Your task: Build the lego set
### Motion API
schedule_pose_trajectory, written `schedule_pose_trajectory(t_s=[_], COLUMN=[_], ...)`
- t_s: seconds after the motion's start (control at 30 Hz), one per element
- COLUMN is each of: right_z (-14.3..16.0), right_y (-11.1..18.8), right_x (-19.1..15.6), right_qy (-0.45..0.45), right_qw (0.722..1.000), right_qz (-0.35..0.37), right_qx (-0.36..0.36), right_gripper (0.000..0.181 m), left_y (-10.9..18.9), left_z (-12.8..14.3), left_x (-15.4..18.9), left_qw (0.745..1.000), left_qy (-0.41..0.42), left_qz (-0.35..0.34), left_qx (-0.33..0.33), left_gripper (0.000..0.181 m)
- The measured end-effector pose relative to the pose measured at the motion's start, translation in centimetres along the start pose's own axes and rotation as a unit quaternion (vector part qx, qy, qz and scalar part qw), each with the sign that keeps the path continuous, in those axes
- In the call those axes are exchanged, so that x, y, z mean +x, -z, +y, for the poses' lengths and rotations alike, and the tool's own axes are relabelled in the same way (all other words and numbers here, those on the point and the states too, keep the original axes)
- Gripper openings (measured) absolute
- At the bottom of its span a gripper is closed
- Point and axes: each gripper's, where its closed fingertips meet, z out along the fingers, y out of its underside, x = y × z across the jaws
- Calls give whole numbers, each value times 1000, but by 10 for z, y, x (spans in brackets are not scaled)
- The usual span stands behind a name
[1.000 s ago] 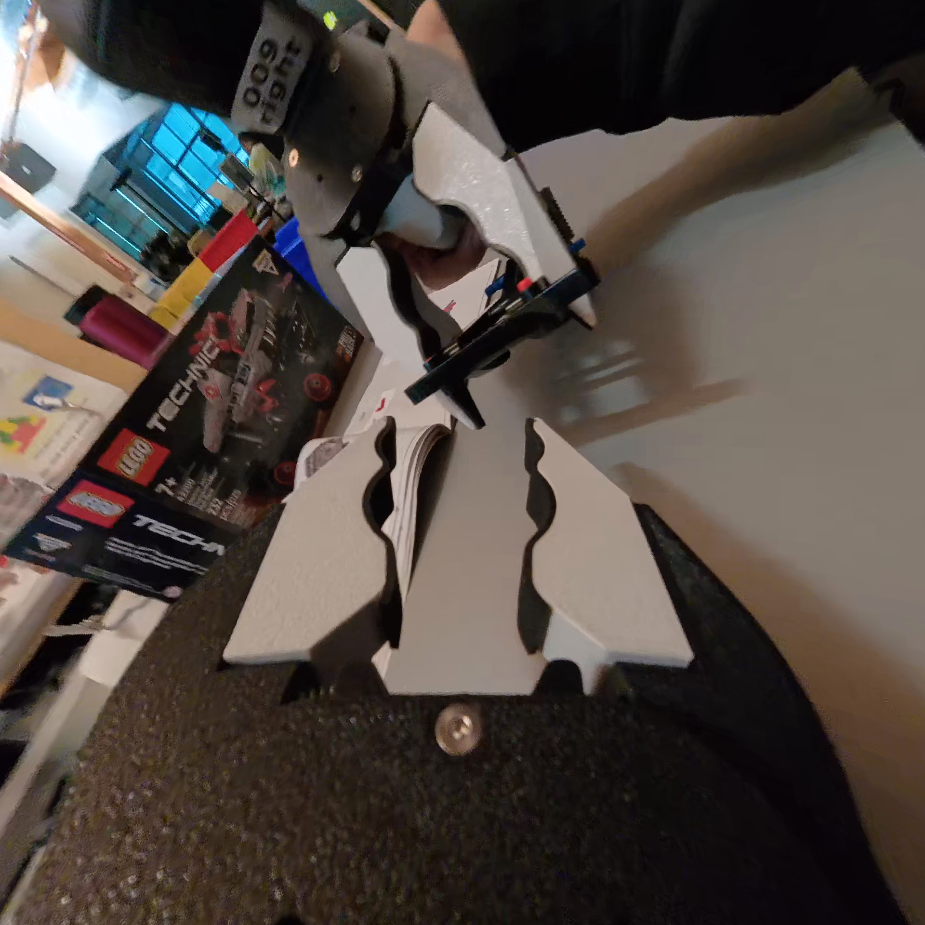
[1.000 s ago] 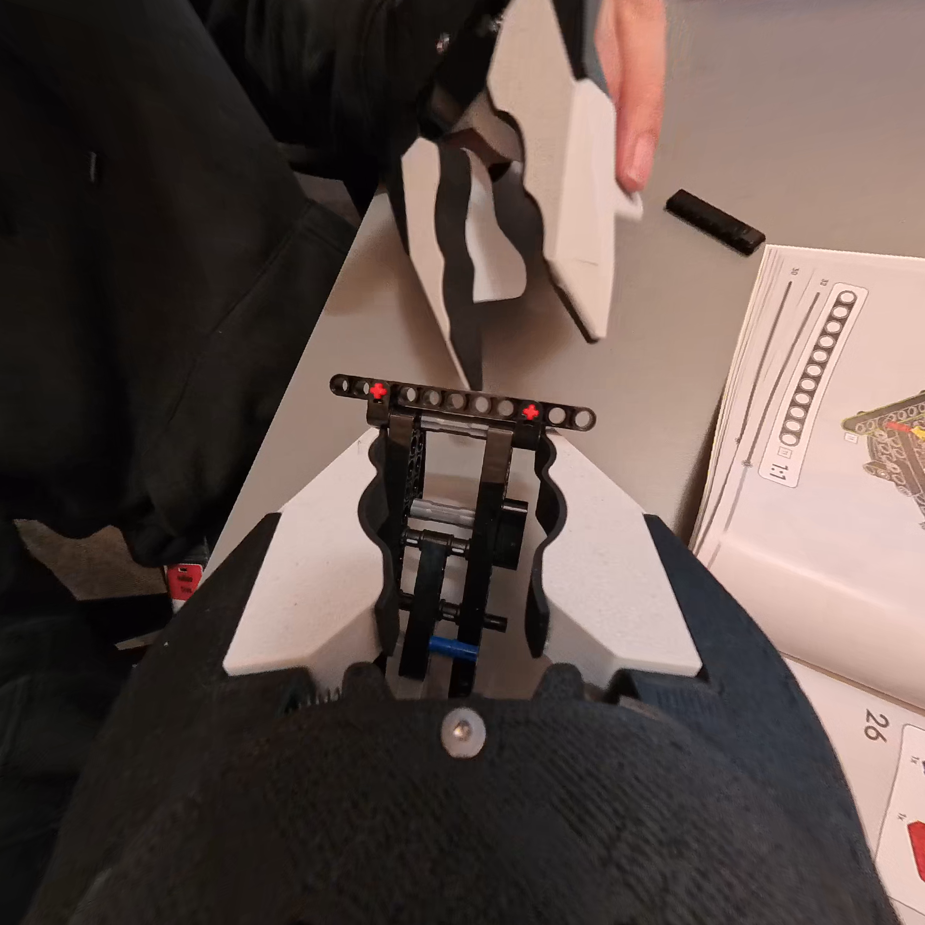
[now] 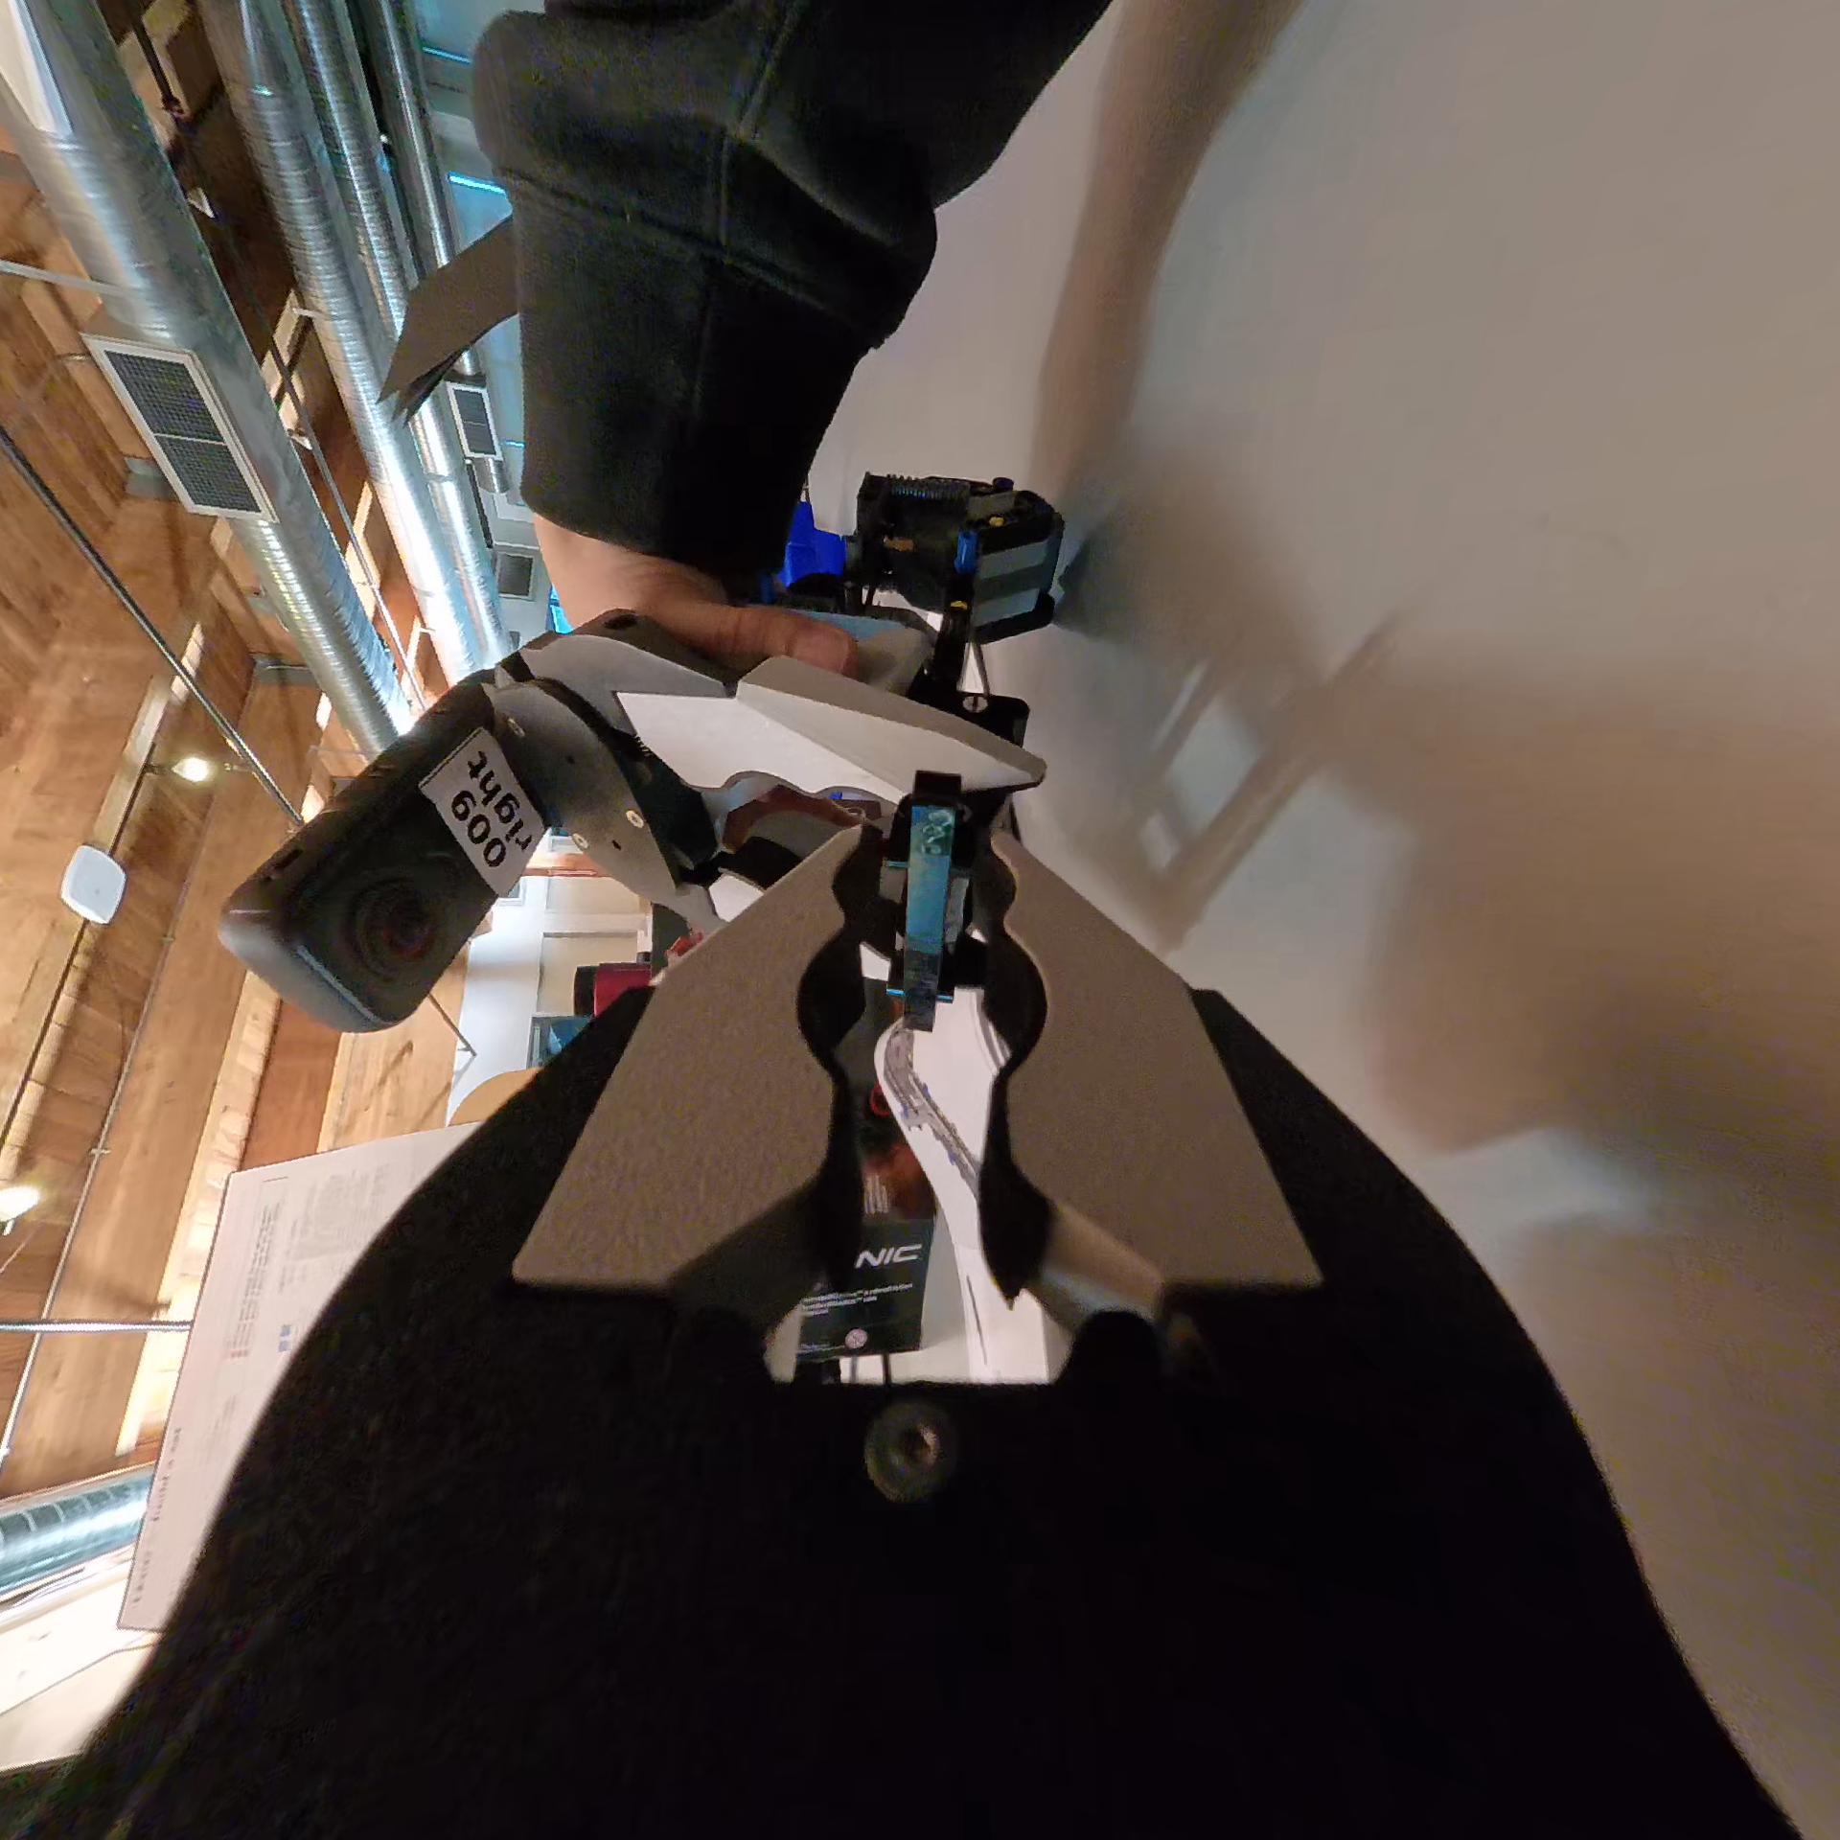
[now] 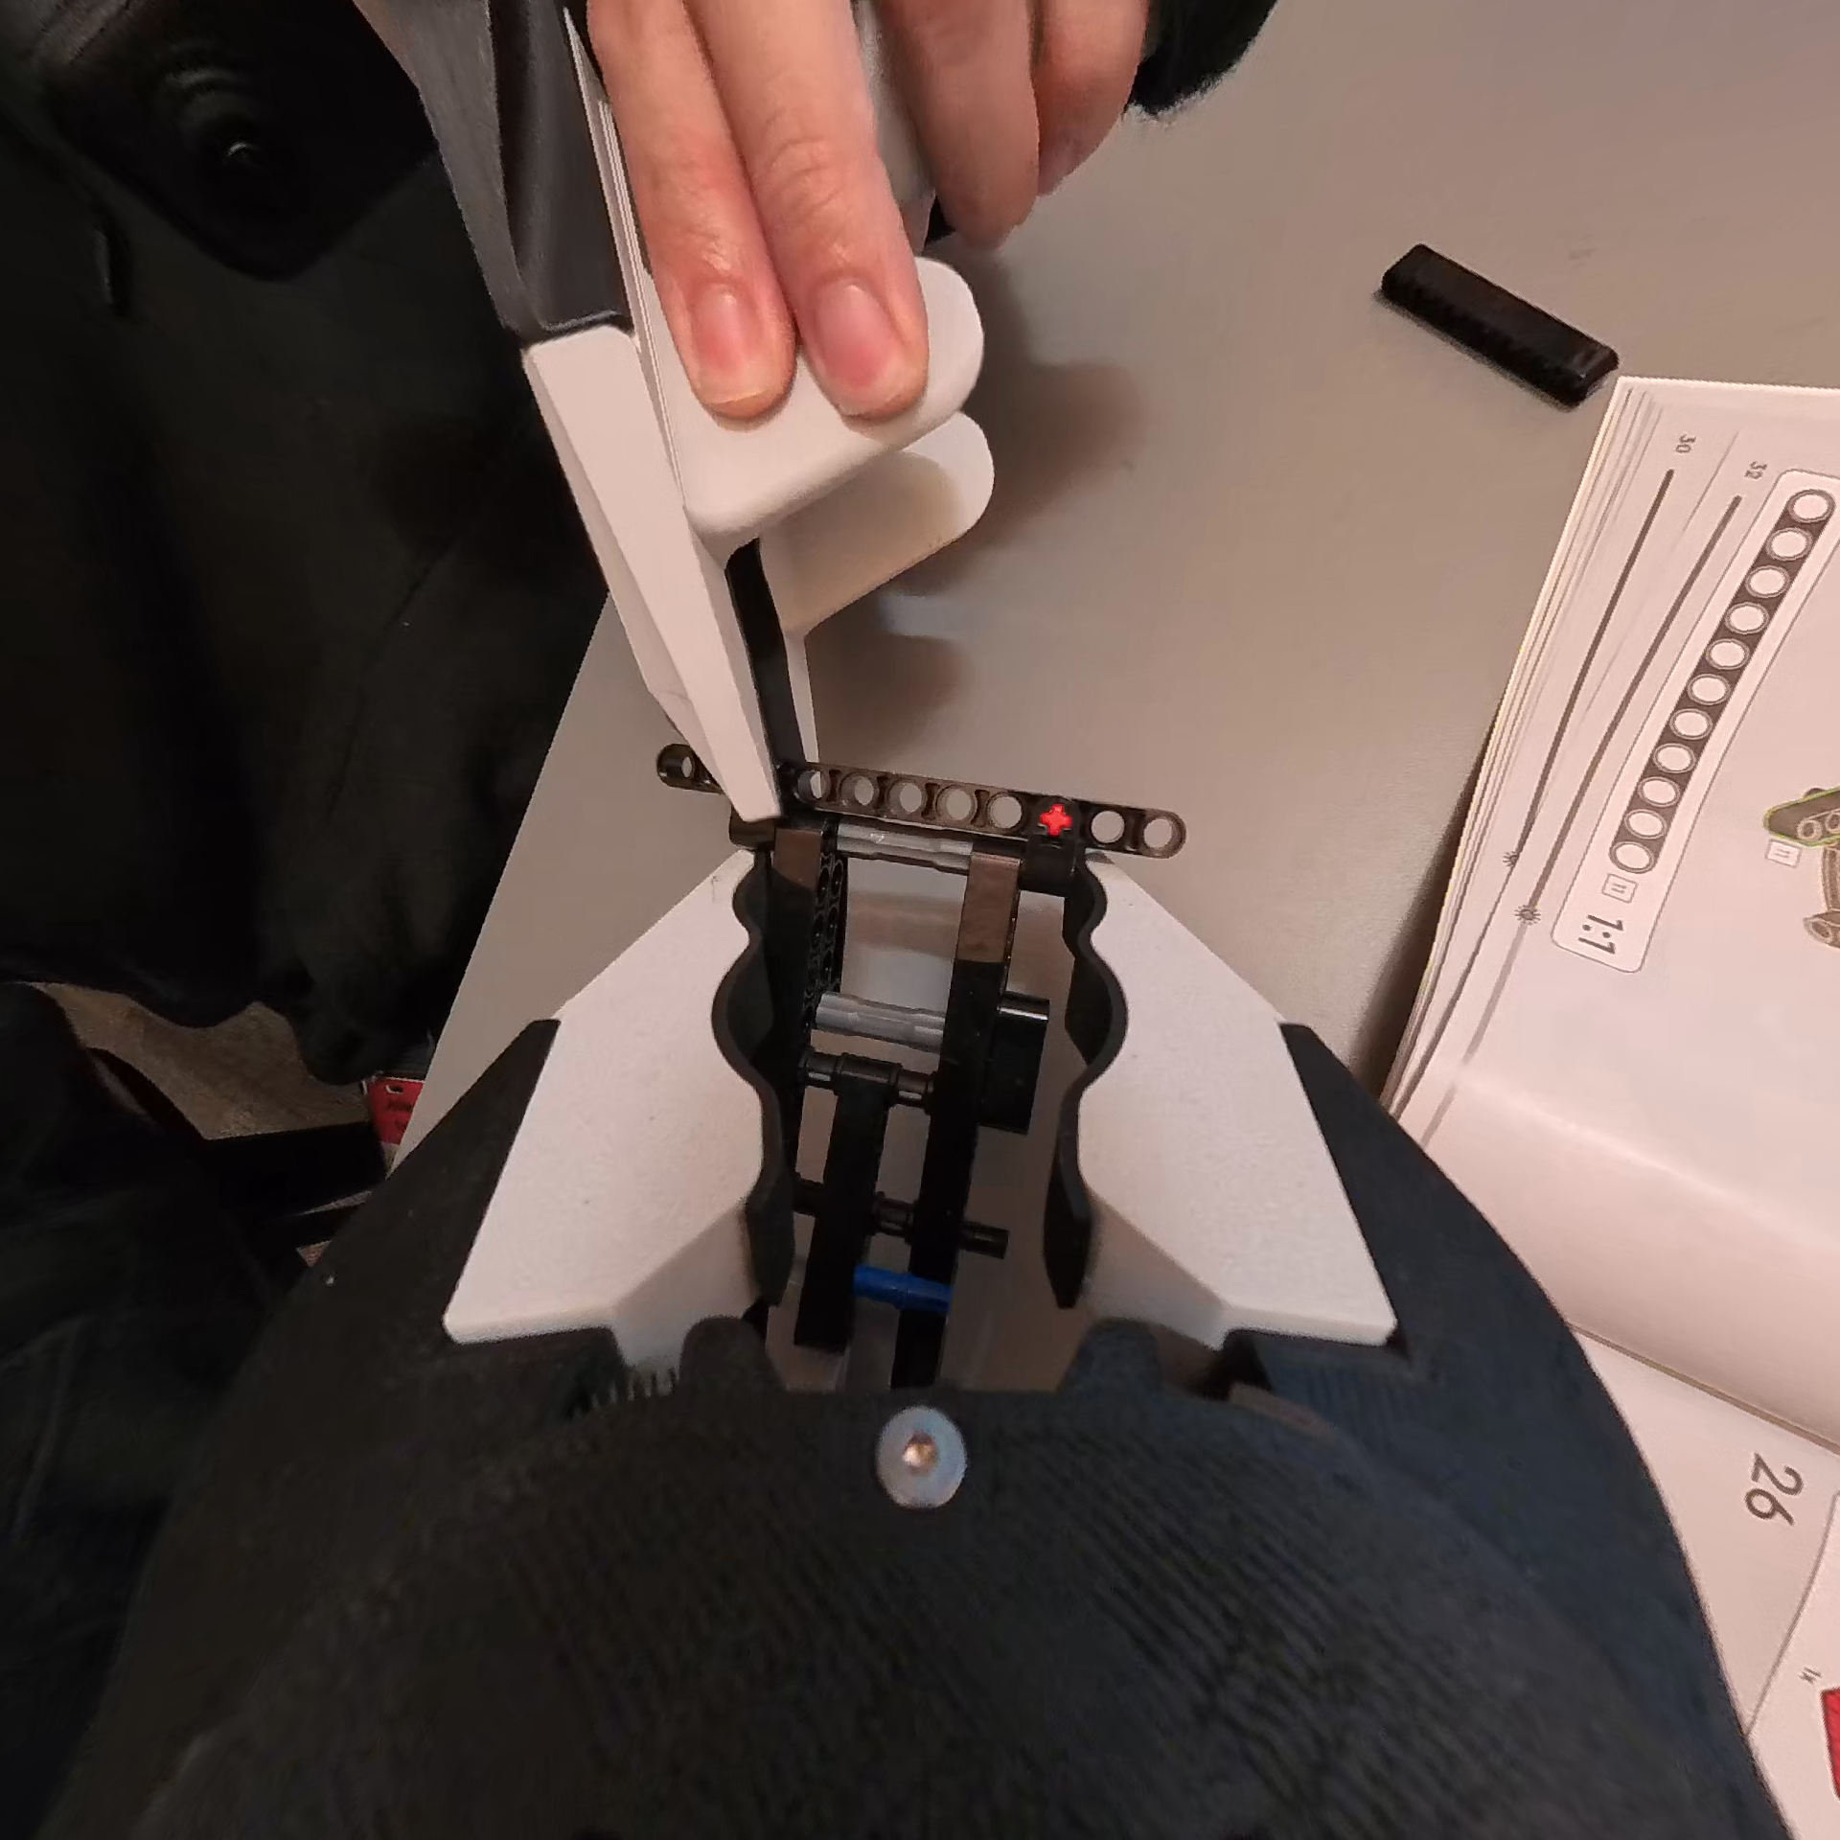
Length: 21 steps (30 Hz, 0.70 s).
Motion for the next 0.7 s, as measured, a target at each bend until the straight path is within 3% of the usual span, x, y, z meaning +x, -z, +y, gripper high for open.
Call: schedule_pose_trajectory(t_s=[0.17,0.27,0.4,0.63,0.7], right_z=[1,-4,-3,-1,1], right_y=[-1,3,2,-3,-4], right_x=[0,2,1,4,10], right_qy=[-3,-4,0,-7,-14], right_qw=[1000,1000,1000,1000,999], right_qz=[-2,5,7,12,44], right_qx=[-8,12,13,-3,-21], right_gripper=[57,57,57,57,57], left_y=[0,2,9,12,13], left_z=[1,3,8,9,13], left_x=[2,-4,-12,-5,-2], left_qw=[1000,1000,996,998,998], left_qy=[0,16,73,35,25], left_qz=[11,-27,-54,-50,-48], left_qx=[-9,0,4,-3,-14], left_gripper=[13,14,44,36,41])
